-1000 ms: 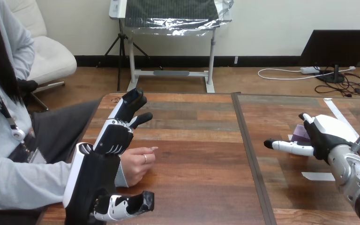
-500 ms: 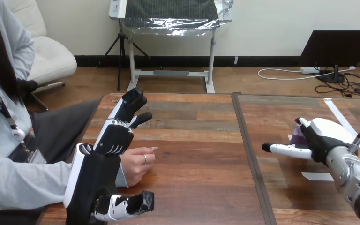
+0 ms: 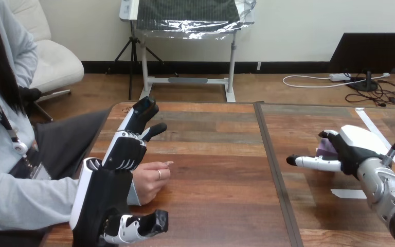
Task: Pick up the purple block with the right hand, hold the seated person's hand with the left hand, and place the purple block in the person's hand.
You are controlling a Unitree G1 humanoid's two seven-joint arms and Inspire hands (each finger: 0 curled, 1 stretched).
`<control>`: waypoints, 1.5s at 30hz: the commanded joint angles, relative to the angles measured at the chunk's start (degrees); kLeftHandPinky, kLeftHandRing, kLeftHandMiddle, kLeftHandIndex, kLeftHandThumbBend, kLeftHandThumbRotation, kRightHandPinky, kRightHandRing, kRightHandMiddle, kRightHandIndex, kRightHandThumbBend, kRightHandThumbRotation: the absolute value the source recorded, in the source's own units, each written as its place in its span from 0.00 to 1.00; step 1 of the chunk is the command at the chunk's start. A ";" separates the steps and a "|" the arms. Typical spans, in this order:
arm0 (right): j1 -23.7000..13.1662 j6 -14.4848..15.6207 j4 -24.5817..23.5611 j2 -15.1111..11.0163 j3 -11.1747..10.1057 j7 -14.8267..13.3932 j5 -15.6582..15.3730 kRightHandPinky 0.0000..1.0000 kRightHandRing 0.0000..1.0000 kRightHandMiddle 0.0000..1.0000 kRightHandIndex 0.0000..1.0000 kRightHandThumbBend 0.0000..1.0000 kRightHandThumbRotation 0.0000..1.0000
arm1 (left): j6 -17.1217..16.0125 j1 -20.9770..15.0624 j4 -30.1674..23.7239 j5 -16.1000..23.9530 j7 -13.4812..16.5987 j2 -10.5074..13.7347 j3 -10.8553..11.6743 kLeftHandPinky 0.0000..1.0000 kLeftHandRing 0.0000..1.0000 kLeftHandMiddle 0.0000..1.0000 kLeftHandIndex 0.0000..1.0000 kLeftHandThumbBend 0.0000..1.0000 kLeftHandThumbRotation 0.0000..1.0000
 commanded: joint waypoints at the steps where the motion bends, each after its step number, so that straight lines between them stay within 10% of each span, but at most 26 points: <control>1: -2.48 -1.18 -1.03 0.58 -0.53 -0.82 1.00 0.79 0.85 0.87 0.86 0.96 0.75 | -0.01 -1.74 -2.96 -0.26 0.28 -0.39 -0.12 0.86 0.95 0.95 0.93 1.00 0.66; 14: -1.87 -1.89 -1.23 0.57 -1.59 -2.01 2.73 0.59 0.62 0.68 0.77 0.91 0.66 | -0.95 -2.61 -1.82 -0.64 0.05 -1.07 -0.25 0.86 0.94 0.95 0.93 1.00 0.64; 45: -1.79 -4.77 -2.54 0.12 -2.68 -2.75 4.66 0.53 0.57 0.63 0.71 0.90 0.68 | -0.36 -2.82 -2.20 -0.83 -0.09 -1.23 -0.19 0.87 0.95 0.95 0.93 1.00 0.64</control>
